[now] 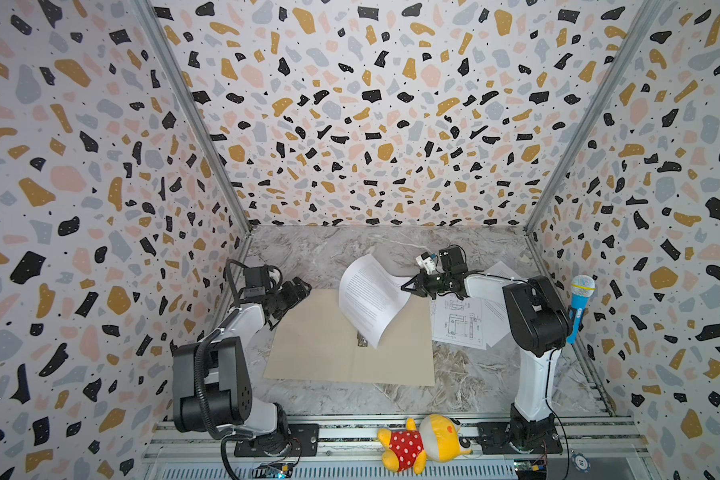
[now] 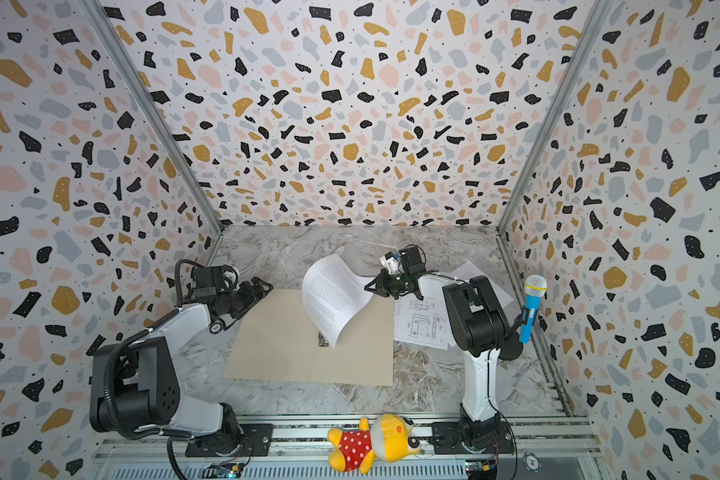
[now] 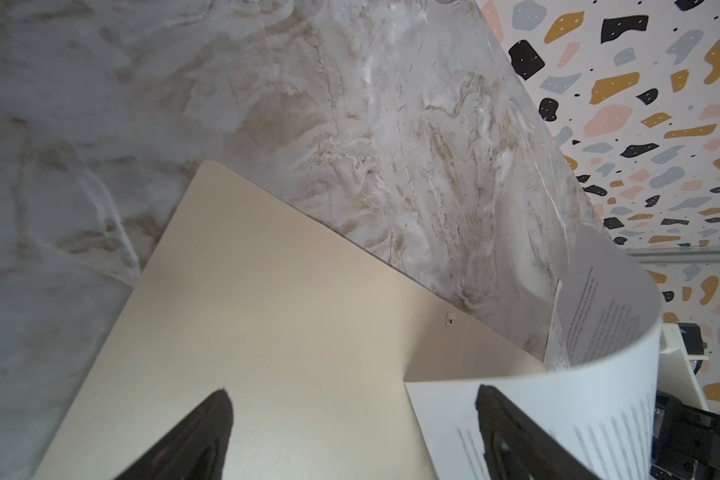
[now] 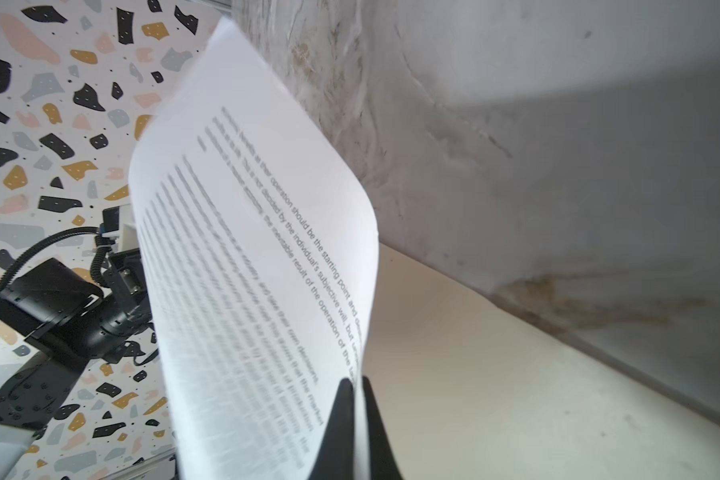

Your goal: Put the files into the folder

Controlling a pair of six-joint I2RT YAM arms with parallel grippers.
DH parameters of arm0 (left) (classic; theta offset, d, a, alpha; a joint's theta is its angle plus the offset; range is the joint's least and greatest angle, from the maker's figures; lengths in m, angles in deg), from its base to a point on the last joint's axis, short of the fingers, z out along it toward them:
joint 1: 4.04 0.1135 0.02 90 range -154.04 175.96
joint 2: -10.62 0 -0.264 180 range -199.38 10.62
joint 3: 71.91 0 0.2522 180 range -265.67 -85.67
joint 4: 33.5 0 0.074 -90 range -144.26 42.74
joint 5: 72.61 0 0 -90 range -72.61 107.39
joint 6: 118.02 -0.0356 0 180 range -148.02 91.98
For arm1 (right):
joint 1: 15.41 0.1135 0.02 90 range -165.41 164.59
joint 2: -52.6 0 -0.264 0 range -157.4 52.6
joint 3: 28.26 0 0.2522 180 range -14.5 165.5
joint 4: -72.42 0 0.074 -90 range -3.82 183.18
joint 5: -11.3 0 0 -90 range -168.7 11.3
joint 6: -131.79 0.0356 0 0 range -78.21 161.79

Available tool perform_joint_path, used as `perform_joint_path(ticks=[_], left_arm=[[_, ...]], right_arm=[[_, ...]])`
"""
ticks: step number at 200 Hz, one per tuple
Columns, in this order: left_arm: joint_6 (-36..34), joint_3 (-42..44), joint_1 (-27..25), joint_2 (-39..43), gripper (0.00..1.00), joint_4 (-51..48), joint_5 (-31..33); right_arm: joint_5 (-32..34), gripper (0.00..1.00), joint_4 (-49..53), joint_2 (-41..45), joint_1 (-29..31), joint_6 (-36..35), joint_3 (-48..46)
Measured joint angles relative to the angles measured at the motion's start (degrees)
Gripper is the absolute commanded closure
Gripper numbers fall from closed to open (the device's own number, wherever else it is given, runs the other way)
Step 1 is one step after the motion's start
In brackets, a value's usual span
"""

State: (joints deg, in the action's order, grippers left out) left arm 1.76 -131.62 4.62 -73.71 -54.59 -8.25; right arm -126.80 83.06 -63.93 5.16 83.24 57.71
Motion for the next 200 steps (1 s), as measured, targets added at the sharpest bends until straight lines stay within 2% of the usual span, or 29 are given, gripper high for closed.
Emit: perform_joint_path(ticks=[66, 132, 163, 200], left_arm=[[-0.2, 0.0, -5.8, -4.1, 0.09, -0.3, -0.1], [-2.9, -1.1, -6.2, -5.0, 0.12, -0.7, -2.6], [-5.2, -1.1, -9.2, -5.6, 0.13, -1.3, -4.1], [-6.7, -0.9, -13.4, -5.7, 0.13, -1.3, -5.0]], right_arm=[[0.8, 1.00, 3.6, -2.3, -0.5, -1.9, 2.1], [-1.4, 1.00, 4.1, -5.7, 0.9, -2.4, 7.8], [-2.7, 1.00, 4.4, -7.4, 1.3, -2.5, 9.5], [-4.0, 0.87, 3.9, -8.0, 1.7, -1.4, 9.8]])
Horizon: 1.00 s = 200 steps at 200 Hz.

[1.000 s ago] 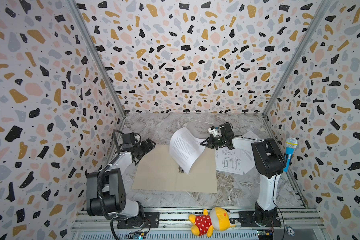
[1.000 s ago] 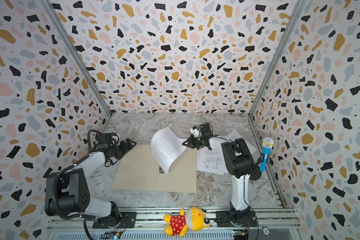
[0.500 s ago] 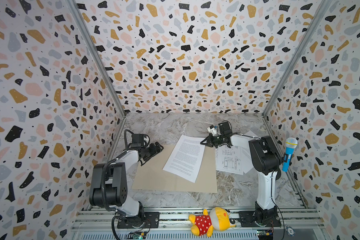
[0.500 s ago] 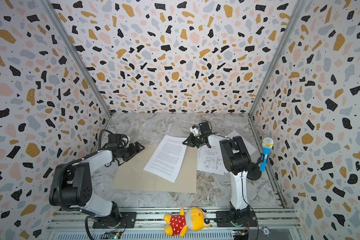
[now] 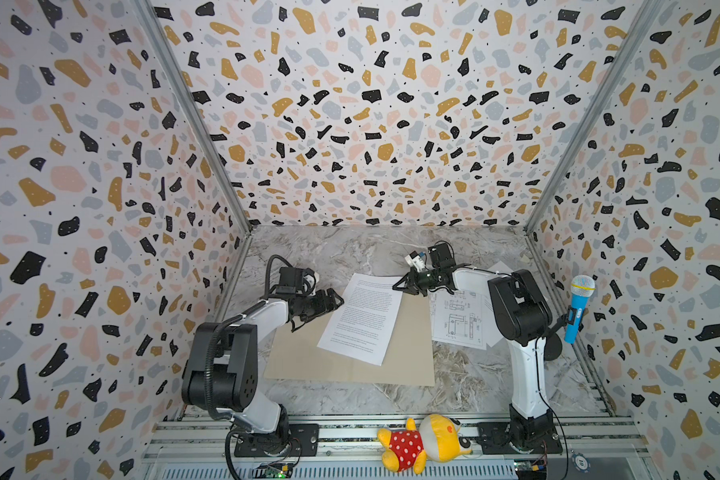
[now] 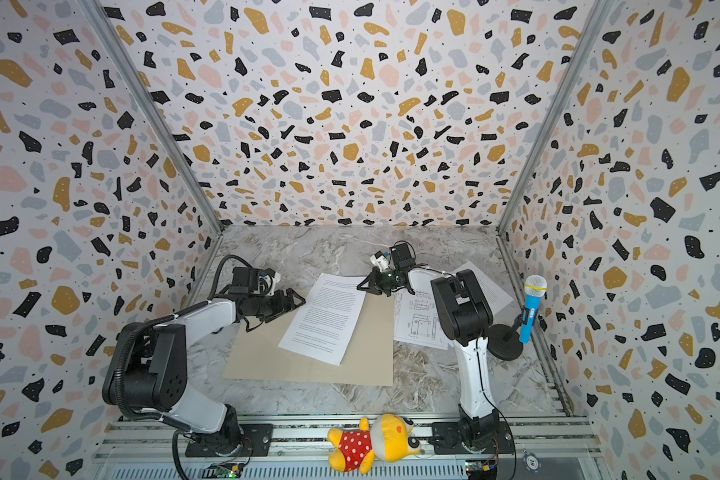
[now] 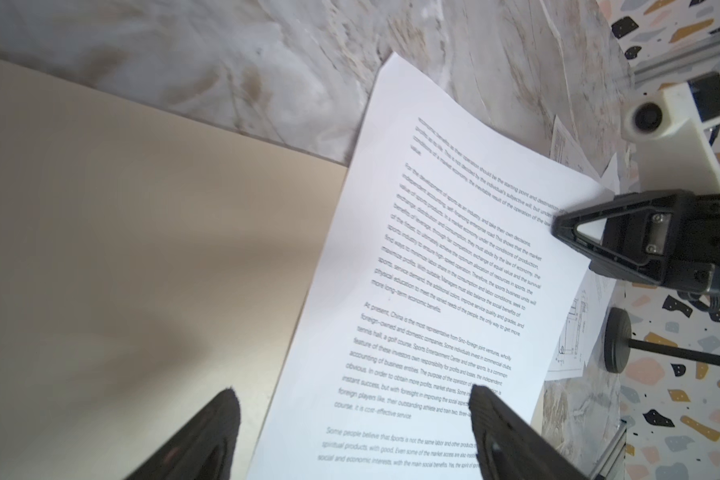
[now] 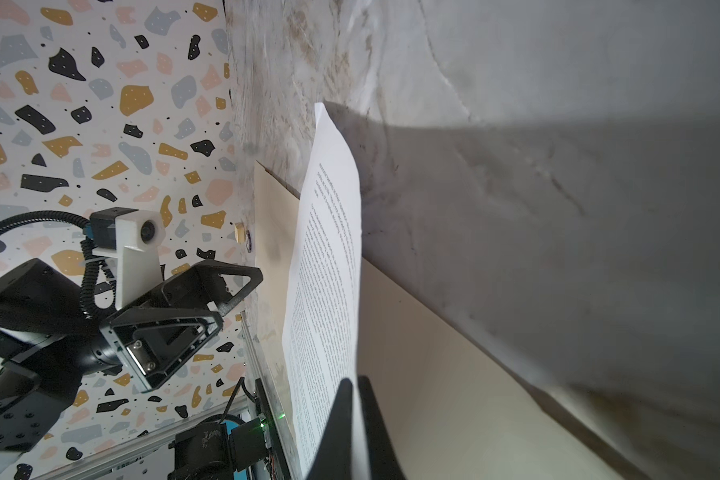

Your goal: Put the files into the folder

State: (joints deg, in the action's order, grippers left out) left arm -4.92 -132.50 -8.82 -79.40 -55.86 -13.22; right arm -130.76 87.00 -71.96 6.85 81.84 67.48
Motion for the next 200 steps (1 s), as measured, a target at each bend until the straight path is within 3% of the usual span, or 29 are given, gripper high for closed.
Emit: perform_joint_path(ticks=[52, 71, 128, 200], left_arm=[[-0.2, 1.4, -1.5, -3.5, 0.14, 1.4, 0.0], [-0.1, 1.5, -2.2, -4.1, 0.14, 3.3, -0.2], [2.6, 2.1, -3.3, -4.9, 0.17, 7.5, 1.2], [7.4, 4.4, -3.7, -4.8, 0.19, 13.3, 2.7]], right_arm=[[-1.1, 0.57, -5.1, 0.0, 0.2, 3.8, -2.6], [-1.1, 0.50, -5.8, 0.0, 0.2, 4.9, -3.9], [-1.5, 0.44, -12.1, 1.1, 0.5, 9.6, -10.6], [-1.3, 0.49, -21.6, 4.2, 2.0, 16.7, -17.2]])
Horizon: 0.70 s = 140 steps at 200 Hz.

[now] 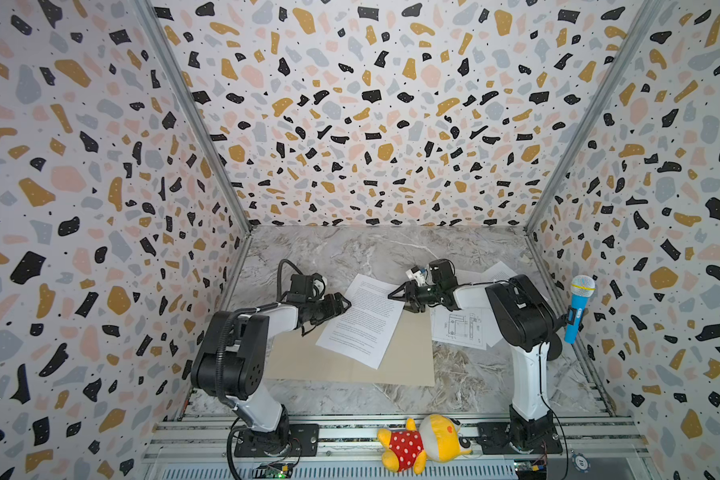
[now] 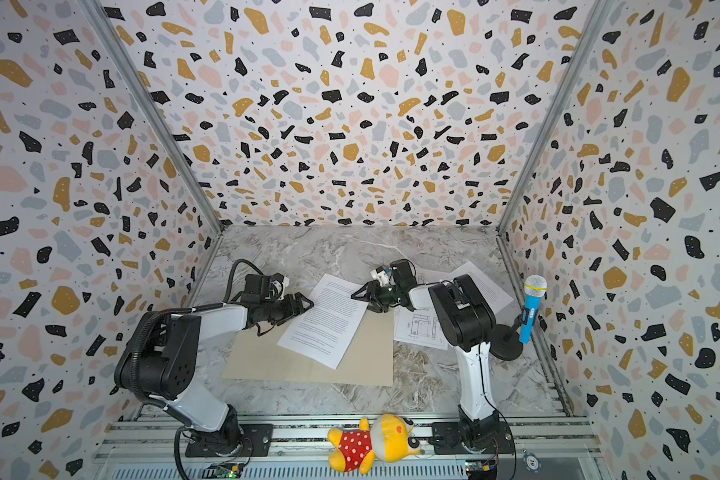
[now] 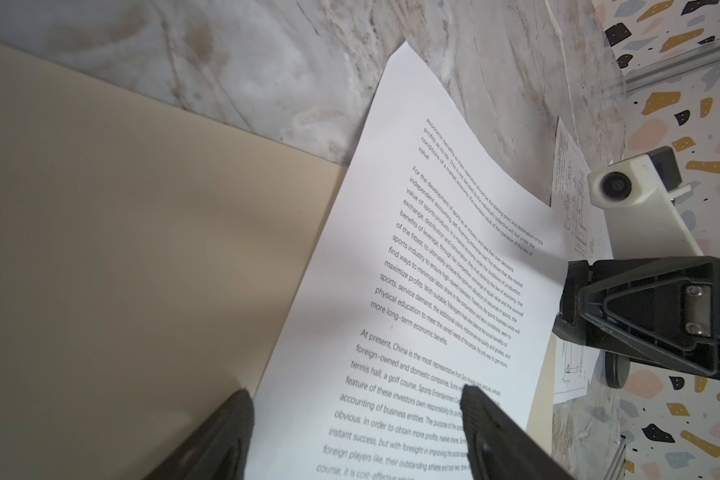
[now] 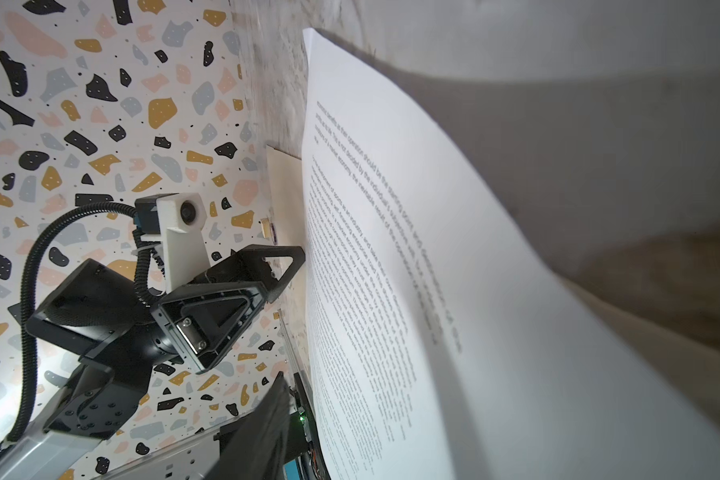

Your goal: Put the files into the folder

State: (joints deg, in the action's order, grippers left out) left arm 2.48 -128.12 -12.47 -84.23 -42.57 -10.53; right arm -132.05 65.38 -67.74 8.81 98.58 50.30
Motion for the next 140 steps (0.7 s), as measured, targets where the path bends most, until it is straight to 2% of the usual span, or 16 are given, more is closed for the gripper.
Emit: perform_joint_path(ticks=[84, 140], left_arm=[[5.0, 2.7, -0.3, 1.7, 0.20, 3.3, 3.2], [8.5, 4.3, -0.5, 2.7, 0.20, 5.3, 3.8]], right_arm=[[3.9, 0.61, -6.7, 7.2, 0.2, 8.4, -4.2], [6.6, 0.62, -6.6, 7.6, 2.0, 9.2, -4.4]])
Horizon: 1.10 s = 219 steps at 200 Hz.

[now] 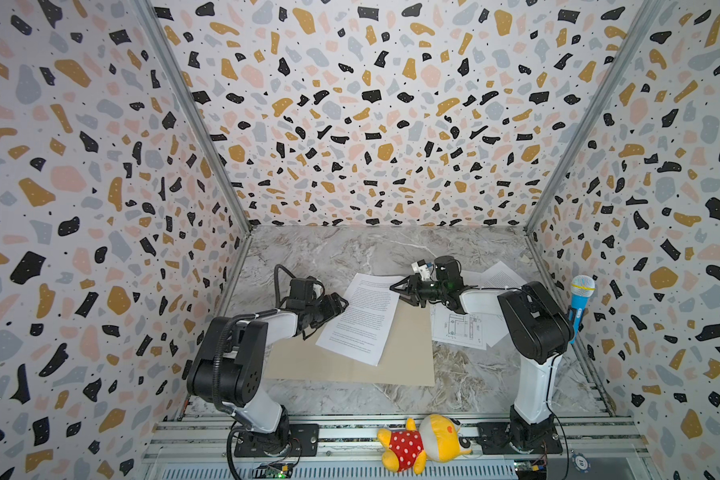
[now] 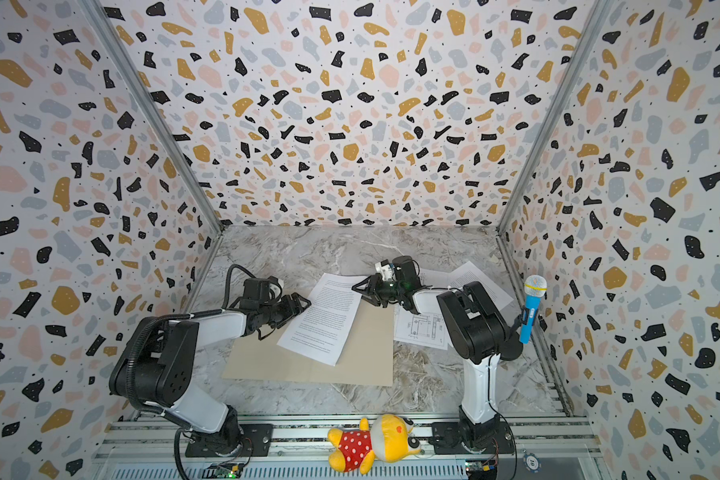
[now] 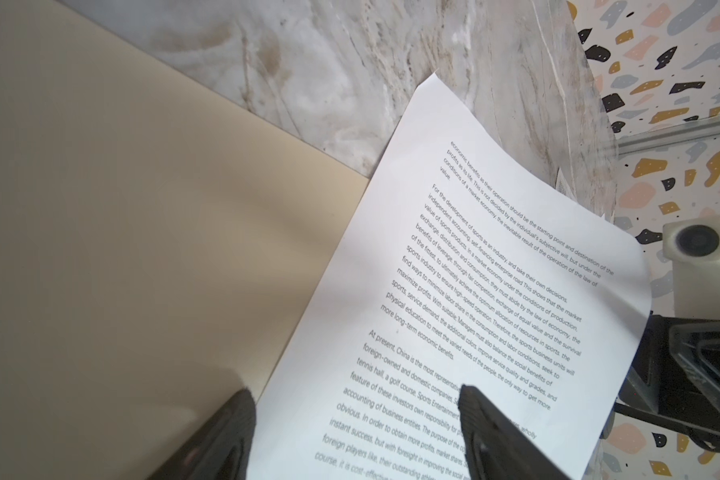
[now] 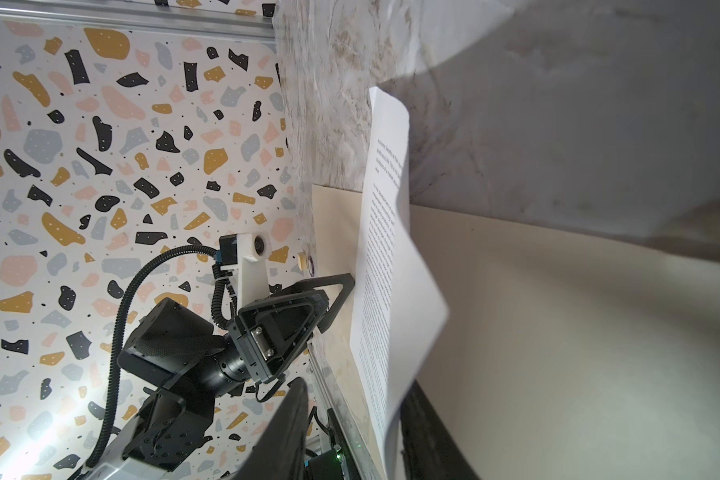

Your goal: Put the files into the folder

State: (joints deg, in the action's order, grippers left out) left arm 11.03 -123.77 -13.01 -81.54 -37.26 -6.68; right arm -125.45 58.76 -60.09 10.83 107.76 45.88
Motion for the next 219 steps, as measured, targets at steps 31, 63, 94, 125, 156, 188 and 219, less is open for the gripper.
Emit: perform_joint_path(ticks=[31, 63, 94, 125, 156, 188, 219], left_arm=[[1.8, 1.1, -0.2, 0.6, 0.20, 1.3, 0.2], [3.5, 2.5, -0.2, 1.2, 0.21, 3.2, 0.2], [4.6, 3.3, -0.2, 1.7, 0.21, 3.9, 0.2], [5.6, 4.1, -0.2, 2.4, 0.21, 4.3, 0.2], [5.4, 4.4, -0.5, 3.3, 0.20, 3.1, 0.2], [3.5, 3.3, 0.0, 4.7, 0.12, -1.4, 0.7], [-0.8, -0.4, 4.1, 6.4, 0.03, -11.4, 2.1]], right_arm=[[1.4, 0.54, 0.4, 0.0, 1.9, -0.3, 0.0], [3.1, 0.54, 1.9, 0.0, 3.2, -1.4, -0.3], [4.2, 0.63, 3.9, 0.0, 3.7, -2.2, -0.3], [5.3, 0.88, 5.7, 0.0, 4.0, -2.8, -0.3], [5.7, 1.00, 11.8, -0.9, 4.0, -5.7, 3.6], [6.0, 1.00, 17.7, -4.0, 3.8, -11.2, 12.9], [5.6, 1.00, 21.3, -7.2, 3.6, -17.1, 20.2]])
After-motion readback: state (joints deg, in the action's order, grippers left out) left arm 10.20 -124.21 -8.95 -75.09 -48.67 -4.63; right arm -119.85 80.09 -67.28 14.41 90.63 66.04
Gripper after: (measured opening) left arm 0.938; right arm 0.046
